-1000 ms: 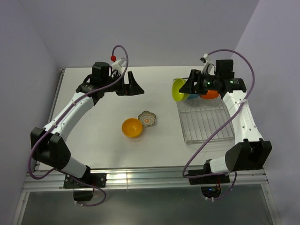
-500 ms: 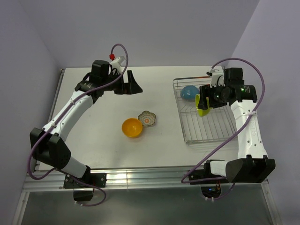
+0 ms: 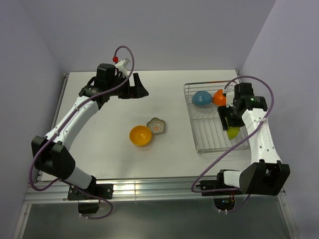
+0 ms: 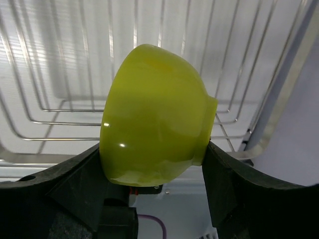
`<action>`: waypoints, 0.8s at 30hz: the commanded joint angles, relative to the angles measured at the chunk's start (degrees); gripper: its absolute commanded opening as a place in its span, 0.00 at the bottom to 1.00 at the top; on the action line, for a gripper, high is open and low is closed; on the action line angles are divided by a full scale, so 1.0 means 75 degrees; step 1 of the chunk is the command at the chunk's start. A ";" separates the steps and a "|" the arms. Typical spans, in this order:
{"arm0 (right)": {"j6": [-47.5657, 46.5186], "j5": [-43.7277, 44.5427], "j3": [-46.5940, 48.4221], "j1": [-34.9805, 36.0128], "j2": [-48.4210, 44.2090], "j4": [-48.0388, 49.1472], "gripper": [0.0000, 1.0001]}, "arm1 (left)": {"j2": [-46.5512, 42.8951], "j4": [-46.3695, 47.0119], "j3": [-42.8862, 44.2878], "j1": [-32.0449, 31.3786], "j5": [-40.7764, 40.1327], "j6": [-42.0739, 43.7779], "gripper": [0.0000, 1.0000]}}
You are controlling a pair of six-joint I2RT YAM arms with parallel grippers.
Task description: Load the bowls into the dish rack
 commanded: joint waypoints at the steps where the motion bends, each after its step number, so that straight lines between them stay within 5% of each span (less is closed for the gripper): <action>1: -0.0012 0.1177 -0.0293 -0.0108 -0.0259 0.0228 0.00 | -0.0306 0.0273 -0.0040 0.0088 -0.0187 0.0010 0.99; 24: 0.0059 0.3581 -0.2004 -0.0131 -0.0036 0.2209 0.00 | -0.0283 0.0203 -0.0075 0.0428 0.0270 -0.0037 0.99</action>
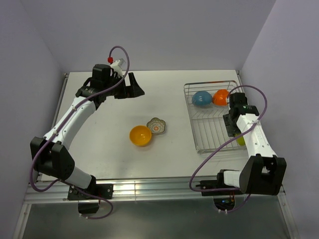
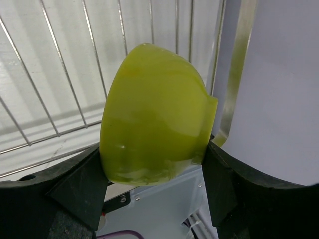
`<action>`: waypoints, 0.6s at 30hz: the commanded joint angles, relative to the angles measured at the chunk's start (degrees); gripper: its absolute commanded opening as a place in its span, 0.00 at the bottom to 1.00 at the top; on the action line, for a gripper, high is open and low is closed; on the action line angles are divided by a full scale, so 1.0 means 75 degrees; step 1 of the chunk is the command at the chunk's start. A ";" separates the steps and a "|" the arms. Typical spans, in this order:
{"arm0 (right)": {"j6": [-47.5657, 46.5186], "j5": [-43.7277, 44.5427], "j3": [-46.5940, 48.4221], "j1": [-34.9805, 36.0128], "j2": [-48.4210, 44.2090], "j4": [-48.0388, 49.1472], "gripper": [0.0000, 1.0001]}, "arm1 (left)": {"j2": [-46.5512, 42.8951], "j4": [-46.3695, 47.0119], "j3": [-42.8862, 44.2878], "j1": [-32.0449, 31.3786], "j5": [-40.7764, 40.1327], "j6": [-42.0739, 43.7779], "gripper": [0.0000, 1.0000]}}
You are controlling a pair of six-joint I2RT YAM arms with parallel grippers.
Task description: Load the bowls into the dish rack
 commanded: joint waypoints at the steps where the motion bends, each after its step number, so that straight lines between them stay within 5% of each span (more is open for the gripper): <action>1: -0.0165 0.0658 -0.0029 -0.0064 -0.0036 0.0499 0.00 | -0.0210 0.0104 0.0181 0.0038 0.0220 -0.0040 0.99; 18: -0.0224 0.0623 0.0077 -0.0064 0.0819 0.0663 0.00 | -0.0234 0.0174 0.0005 0.0120 0.0197 0.0066 0.99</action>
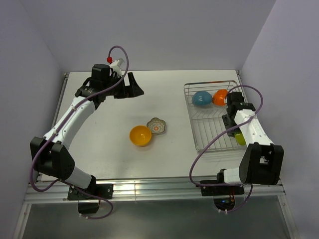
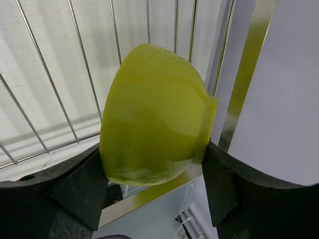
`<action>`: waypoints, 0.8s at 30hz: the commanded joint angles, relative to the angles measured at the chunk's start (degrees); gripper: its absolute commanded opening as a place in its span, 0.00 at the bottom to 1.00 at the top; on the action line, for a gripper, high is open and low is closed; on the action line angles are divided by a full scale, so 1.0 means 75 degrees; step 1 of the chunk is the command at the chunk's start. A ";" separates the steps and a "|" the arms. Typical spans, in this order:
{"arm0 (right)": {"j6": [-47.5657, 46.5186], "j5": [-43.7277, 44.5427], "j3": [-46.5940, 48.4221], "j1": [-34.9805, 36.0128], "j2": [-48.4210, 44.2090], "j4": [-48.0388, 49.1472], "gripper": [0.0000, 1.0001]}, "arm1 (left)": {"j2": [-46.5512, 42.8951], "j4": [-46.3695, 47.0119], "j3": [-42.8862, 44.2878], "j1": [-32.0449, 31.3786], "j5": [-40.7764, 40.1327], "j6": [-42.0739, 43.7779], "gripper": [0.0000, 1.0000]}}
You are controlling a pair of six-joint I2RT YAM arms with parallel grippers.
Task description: Load the bowls into the dish rack
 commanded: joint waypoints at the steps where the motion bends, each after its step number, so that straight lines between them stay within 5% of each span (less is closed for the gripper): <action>1: -0.0032 0.0250 0.0077 -0.0062 0.0059 0.0281 0.00 | -0.0245 0.0171 0.0023 0.0059 0.0130 0.0060 0.99; 12: -0.0044 0.0367 -0.0134 -0.0050 0.0469 0.0422 0.02 | -0.0175 0.0230 0.0034 0.0141 0.0224 0.0083 1.00; 19: 0.0085 0.0368 -0.0088 -0.0050 0.0727 0.0282 0.23 | -0.0175 0.0218 0.0058 0.0153 0.0189 0.0083 0.99; 22: 0.0144 0.0297 -0.0064 -0.0050 0.0762 0.0223 0.46 | -0.0175 0.0242 0.0046 0.0164 0.0189 0.0060 0.99; 24: 0.0156 0.0274 -0.0075 -0.0038 0.0762 0.0234 0.52 | -0.0175 0.0242 0.0034 0.0164 0.0177 0.0060 0.99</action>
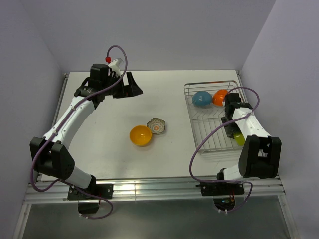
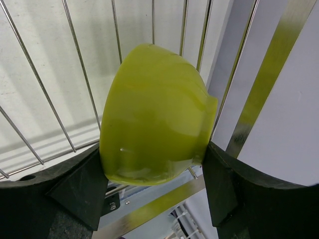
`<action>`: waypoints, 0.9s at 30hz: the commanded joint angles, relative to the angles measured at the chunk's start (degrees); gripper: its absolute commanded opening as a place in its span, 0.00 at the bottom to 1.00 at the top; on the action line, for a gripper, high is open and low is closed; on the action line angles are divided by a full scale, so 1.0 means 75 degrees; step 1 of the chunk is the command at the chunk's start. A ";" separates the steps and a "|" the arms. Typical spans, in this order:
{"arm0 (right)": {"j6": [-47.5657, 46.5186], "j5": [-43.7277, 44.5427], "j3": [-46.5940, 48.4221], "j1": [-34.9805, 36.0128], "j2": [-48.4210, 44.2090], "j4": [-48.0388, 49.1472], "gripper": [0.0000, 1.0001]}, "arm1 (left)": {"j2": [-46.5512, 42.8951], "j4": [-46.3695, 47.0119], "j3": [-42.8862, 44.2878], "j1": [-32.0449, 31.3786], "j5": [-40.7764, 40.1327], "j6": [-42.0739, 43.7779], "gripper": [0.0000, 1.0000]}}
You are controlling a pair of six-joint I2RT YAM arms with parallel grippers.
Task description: Load the bowls into the dish rack
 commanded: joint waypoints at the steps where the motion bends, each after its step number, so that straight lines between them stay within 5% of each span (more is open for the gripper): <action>1: 0.0179 0.0055 0.0056 -0.0056 0.0127 -0.0008 0.56 | -0.0175 0.0236 0.0037 0.0039 0.0148 0.0066 1.00; 4: 0.0202 0.0043 0.0079 -0.0044 0.0127 -0.0031 0.65 | -0.0175 0.0248 0.0026 0.0051 0.0159 0.0066 1.00; 6: 0.0237 -0.0015 0.0125 -0.0044 0.0127 -0.0066 0.82 | -0.0175 0.0259 0.0014 0.0051 0.0159 0.0054 0.99; 12: 0.0319 -0.0073 0.0254 -0.0009 0.0127 -0.0218 1.00 | -0.0198 0.0306 -0.0033 0.0062 0.0148 0.0054 0.99; 27: 0.0531 -0.0683 0.0618 0.0108 0.0291 -0.0722 1.00 | -0.0245 0.0330 -0.0115 0.0121 0.0183 0.0066 1.00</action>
